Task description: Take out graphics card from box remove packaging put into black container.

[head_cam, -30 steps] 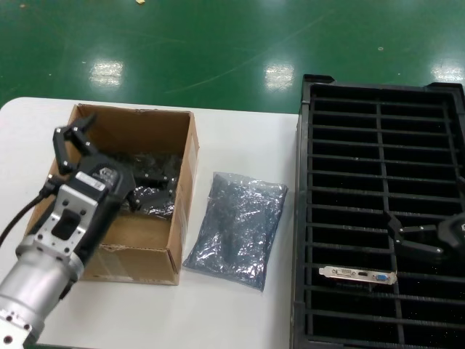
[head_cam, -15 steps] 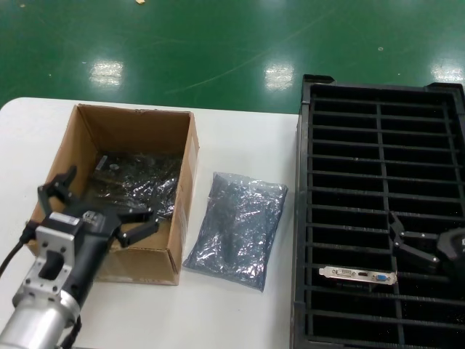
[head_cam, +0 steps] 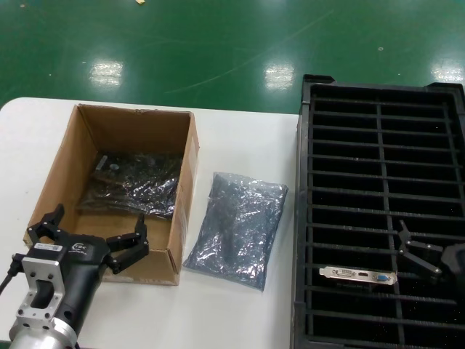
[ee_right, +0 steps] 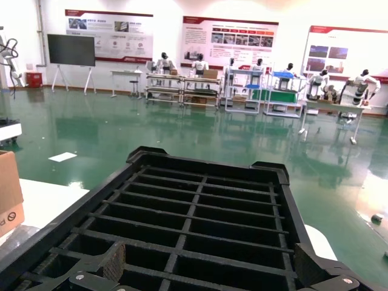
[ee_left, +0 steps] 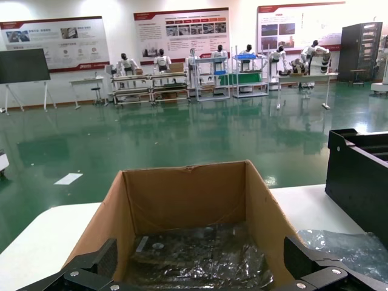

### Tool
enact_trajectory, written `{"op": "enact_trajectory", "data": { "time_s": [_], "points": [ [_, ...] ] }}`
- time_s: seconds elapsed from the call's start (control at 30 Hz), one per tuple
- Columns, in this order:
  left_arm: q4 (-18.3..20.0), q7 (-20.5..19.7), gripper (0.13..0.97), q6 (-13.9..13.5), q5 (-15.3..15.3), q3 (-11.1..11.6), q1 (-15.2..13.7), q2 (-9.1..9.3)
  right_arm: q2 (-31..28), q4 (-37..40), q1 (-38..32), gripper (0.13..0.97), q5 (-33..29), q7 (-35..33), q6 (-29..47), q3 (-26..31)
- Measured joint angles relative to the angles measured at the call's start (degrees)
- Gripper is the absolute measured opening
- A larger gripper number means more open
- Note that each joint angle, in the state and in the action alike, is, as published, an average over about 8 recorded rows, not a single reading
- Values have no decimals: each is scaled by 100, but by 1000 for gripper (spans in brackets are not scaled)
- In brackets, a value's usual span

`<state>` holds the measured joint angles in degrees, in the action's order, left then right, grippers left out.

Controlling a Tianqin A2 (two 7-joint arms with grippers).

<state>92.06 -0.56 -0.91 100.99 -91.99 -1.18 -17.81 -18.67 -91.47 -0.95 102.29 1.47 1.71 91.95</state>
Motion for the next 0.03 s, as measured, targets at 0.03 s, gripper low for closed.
{"op": "enact_trajectory", "data": {
  "time_s": [0.03],
  "points": [
    [-1, 1, 966, 1, 3, 0, 2, 1, 2, 0, 1, 966, 1, -2, -2, 0]
  ]
}}
